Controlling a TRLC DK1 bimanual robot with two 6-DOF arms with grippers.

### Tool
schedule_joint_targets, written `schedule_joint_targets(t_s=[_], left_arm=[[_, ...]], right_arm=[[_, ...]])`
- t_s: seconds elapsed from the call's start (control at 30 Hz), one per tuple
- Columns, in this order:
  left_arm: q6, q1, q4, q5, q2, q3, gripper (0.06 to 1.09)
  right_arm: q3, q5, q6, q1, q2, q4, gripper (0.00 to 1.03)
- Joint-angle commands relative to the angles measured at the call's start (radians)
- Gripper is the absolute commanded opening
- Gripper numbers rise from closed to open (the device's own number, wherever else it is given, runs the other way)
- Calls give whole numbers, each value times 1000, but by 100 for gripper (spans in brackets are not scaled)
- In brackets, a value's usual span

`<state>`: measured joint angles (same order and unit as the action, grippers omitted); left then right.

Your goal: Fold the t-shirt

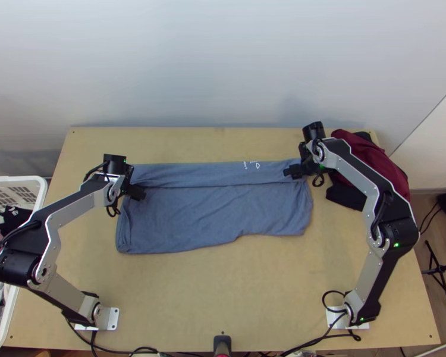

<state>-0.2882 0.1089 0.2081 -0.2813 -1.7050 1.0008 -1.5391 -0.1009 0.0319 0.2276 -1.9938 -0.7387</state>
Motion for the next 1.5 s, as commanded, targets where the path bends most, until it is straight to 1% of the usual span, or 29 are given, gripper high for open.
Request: schedule_joint_targets(t_s=[0.0, 0.13, 0.33, 0.4, 0.47, 0.53, 0.63, 0.7, 0.83, 0.93, 1.0, 1.1, 1.23, 1.37, 1.47], left_arm=[[4, -6, 34, -2, 38, 24, 105], [-25, -31, 45, -4, 42, 24, 105], [-46, -77, 59, -2, 85, 52, 105], [-58, -81, 109, 1, 97, 71, 105], [-62, -69, 191, 22, 125, 79, 104], [-75, -43, 237, 41, 179, 44, 104], [-128, 8, 241, 41, 278, -57, 104], [-147, 51, 277, 41, 346, -113, 103], [-201, 209, 361, 39, 516, -223, 103], [-201, 290, 421, 36, 610, -254, 103], [-203, 325, 427, 24, 651, -272, 103], [-241, 351, 435, 14, 690, -306, 103], [-327, 380, 453, -2, 754, -376, 103], [-361, 400, 462, -7, 794, -430, 103], [-387, 400, 439, -9, 800, -472, 100]], right_arm=[[-35, 1, 51, 6, 32, -13, 98], [-36, 3, 79, -5, 52, -31, 100], [-24, 3, 86, -5, 107, -70, 99], [-10, 4, 83, -2, 127, -99, 99], [20, 6, 83, 10, 159, -122, 99], [76, 6, 80, 24, 210, -122, 99], [163, 6, 77, 41, 288, -122, 99], [228, 6, 74, 50, 343, -122, 99], [369, 6, 76, 73, 461, -122, 97], [458, 6, 80, 90, 529, -122, 97], [507, 6, 85, 96, 556, -120, 96], [563, 13, 102, 113, 586, -119, 96], [616, 15, 100, 184, 618, -117, 96], [657, 15, 100, 237, 638, -97, 92], [669, 13, 100, 250, 638, -97, 92]])
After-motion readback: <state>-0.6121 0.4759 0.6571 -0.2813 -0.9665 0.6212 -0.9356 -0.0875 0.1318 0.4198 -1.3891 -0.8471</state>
